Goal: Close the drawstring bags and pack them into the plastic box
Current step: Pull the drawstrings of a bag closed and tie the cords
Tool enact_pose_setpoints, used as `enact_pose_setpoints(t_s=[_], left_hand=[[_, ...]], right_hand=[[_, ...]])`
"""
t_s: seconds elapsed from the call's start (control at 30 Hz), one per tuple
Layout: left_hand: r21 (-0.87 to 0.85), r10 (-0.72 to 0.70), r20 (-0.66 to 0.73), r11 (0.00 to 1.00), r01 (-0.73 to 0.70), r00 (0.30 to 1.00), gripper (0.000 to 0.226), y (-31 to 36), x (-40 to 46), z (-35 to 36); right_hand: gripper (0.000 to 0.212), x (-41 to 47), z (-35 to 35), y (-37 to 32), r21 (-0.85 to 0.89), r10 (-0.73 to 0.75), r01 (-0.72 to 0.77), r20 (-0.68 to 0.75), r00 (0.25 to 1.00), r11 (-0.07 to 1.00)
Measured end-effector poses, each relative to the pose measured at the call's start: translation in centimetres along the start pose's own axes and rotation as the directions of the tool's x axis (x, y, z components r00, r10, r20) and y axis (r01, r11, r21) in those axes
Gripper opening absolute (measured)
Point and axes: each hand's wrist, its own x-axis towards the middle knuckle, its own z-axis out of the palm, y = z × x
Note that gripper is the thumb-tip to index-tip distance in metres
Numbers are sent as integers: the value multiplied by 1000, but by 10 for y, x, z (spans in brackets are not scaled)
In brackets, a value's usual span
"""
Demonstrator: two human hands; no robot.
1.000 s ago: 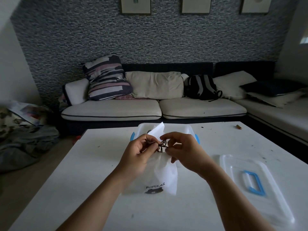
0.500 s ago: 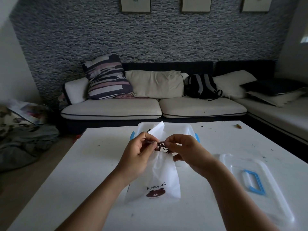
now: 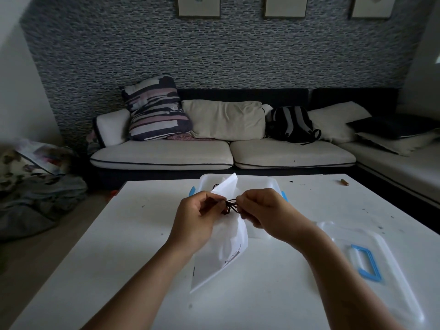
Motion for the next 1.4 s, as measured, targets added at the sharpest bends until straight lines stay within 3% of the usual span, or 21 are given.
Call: enact_pose_setpoints(t_s=[0.13,0.33,0.53,0.6,0.87,1.13,1.3,1.4], left_hand=[[-61,-38,-11,997,38,999,10,3,-1,-1],[-136,-54,-43,990,47,998,11,6,0,-3],[-170,-35,-46,985,27,998,11,10,-1,-3],[-140,-13,-39,990,7,999,13,10,-2,-3],[-51,29,-38,998,-31,999,14,10,-1,-2],[-5,60,-35,998,-60,998,16,10,-3,-5],[29,92,-45,995,-91,995,18,10,-3,-5],[38,112,-42,993,-110,993,19,10,-3,-5]], right_hand=[[27,-2,6,2,257,-11,-13,91,996,966],[32,-2,3,6,421,24,-85,148,989,903],[23,4,-2,11,400,89,16,-242,966,916],[22,5,-2,13,377,98,12,-272,957,926],[15,1,7,7,337,41,-25,-40,998,941],[14,1,9,8,312,20,-31,40,999,950],[19,0,10,7,397,29,-69,107,994,915],[13,-1,8,5,345,39,-51,41,998,937]])
